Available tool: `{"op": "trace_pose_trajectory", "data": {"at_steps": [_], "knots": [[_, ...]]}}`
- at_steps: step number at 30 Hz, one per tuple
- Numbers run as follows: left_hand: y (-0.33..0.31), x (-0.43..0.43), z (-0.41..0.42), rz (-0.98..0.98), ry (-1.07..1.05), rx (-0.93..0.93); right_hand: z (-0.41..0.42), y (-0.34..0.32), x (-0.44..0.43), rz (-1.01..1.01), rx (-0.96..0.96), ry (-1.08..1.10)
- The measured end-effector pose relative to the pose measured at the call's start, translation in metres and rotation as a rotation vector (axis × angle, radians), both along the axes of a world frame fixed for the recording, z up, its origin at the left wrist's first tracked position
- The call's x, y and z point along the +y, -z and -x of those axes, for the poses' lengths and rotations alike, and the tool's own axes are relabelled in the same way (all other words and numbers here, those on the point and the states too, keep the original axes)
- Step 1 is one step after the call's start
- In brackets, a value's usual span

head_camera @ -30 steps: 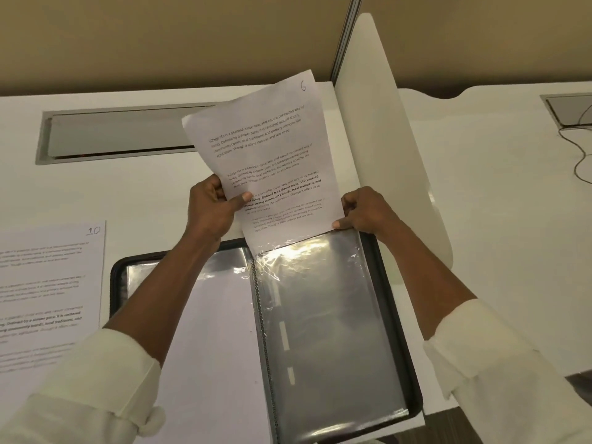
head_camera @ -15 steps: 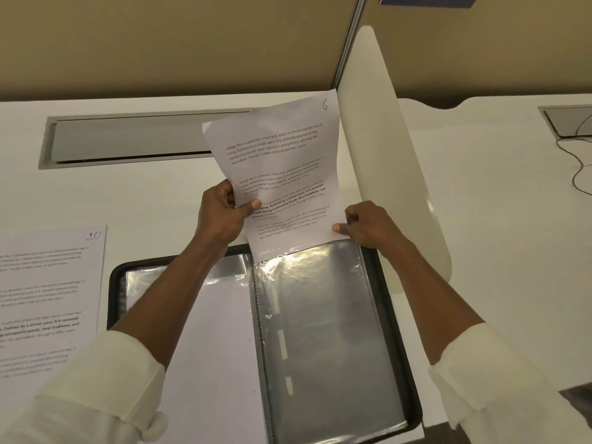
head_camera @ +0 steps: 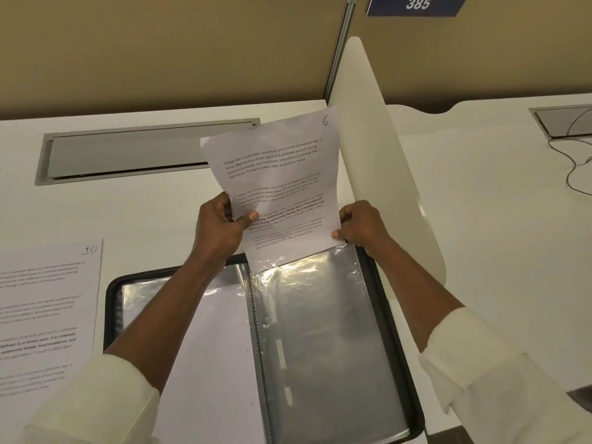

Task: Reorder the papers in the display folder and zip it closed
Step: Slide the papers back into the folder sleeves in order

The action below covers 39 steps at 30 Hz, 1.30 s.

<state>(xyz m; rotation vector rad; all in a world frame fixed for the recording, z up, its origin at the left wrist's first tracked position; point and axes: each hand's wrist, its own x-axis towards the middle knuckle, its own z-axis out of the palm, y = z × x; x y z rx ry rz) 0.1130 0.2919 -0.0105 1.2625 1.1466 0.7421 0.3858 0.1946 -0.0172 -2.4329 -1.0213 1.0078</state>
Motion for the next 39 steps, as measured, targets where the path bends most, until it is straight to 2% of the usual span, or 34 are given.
{"op": "trace_pose_trajectory", "data": {"at_steps": [10, 14, 16, 20, 31, 39], "knots": [[0.006, 0.001, -0.003, 0.036, -0.059, -0.002, -0.005, 0.002, 0.007, 0.053, 0.044, 0.007], [0.007, 0.0, -0.008, 0.047, -0.043, 0.02, -0.007, -0.001, 0.011, -0.041, 0.105, 0.121], [0.006, 0.001, -0.01, 0.047, -0.042, 0.023, -0.008, -0.002, 0.012, -0.053, 0.048, 0.088], [0.004, 0.004, -0.011, 0.012, -0.021, 0.05, -0.007, 0.0, 0.009, 0.047, 0.011, -0.012], [0.009, -0.004, -0.002, 0.048, -0.063, 0.026, 0.001, -0.003, -0.002, -0.078, 0.023, -0.024], [0.008, -0.008, 0.003, 0.034, -0.053, 0.013, 0.0, -0.011, -0.012, 0.033, -0.024, -0.158]]}}
